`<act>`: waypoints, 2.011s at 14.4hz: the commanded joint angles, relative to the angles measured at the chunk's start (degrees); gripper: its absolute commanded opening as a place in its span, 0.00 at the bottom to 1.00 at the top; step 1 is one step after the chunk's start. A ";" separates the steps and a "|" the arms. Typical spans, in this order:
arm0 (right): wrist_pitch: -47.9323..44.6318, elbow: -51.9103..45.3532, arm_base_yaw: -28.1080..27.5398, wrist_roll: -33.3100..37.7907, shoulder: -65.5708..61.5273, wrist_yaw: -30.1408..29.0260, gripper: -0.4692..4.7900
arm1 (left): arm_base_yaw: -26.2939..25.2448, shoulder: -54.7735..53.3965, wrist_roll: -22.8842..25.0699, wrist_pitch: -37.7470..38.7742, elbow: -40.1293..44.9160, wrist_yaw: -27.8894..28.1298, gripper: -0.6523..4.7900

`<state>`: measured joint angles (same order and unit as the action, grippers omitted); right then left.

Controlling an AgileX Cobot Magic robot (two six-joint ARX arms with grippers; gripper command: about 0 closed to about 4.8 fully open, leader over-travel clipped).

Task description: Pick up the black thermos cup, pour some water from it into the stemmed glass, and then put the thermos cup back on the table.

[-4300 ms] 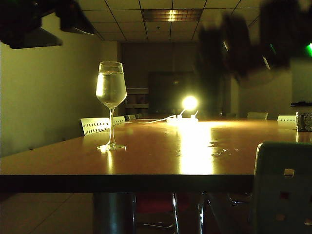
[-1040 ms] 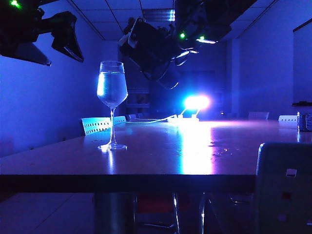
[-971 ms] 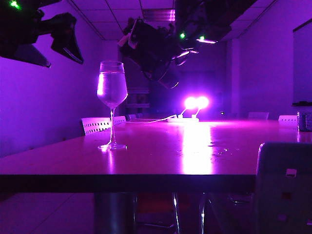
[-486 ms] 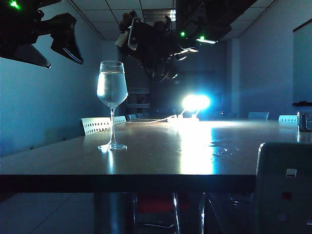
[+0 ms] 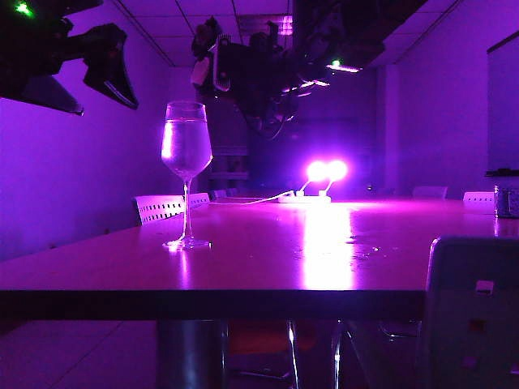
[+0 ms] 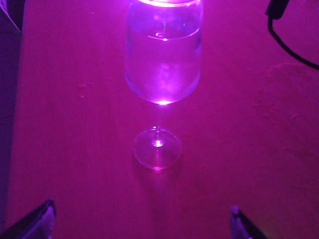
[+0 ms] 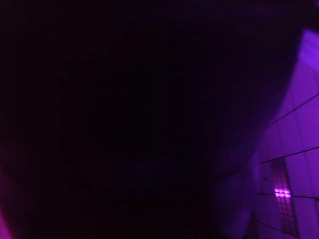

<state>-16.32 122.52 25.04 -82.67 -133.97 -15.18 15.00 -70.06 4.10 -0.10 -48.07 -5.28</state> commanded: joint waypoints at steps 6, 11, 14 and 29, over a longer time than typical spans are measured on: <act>-4.74 0.76 0.09 -1.29 1.01 -0.35 0.41 | 0.02 0.17 0.20 0.28 -0.22 0.20 1.00; -2.95 0.57 0.09 -1.29 1.01 -0.24 0.41 | 0.02 0.17 0.20 0.28 -0.22 0.61 1.00; -3.19 0.57 0.17 -1.38 1.01 -1.68 0.41 | 0.02 0.17 0.20 0.26 -0.24 0.59 1.00; -7.96 0.59 0.15 -17.62 1.01 -1.70 0.41 | 0.02 0.17 0.17 0.50 -0.24 0.59 1.00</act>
<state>-20.99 122.45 25.02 -98.76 -133.97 -16.71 15.00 -70.06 4.10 0.73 -48.07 -4.86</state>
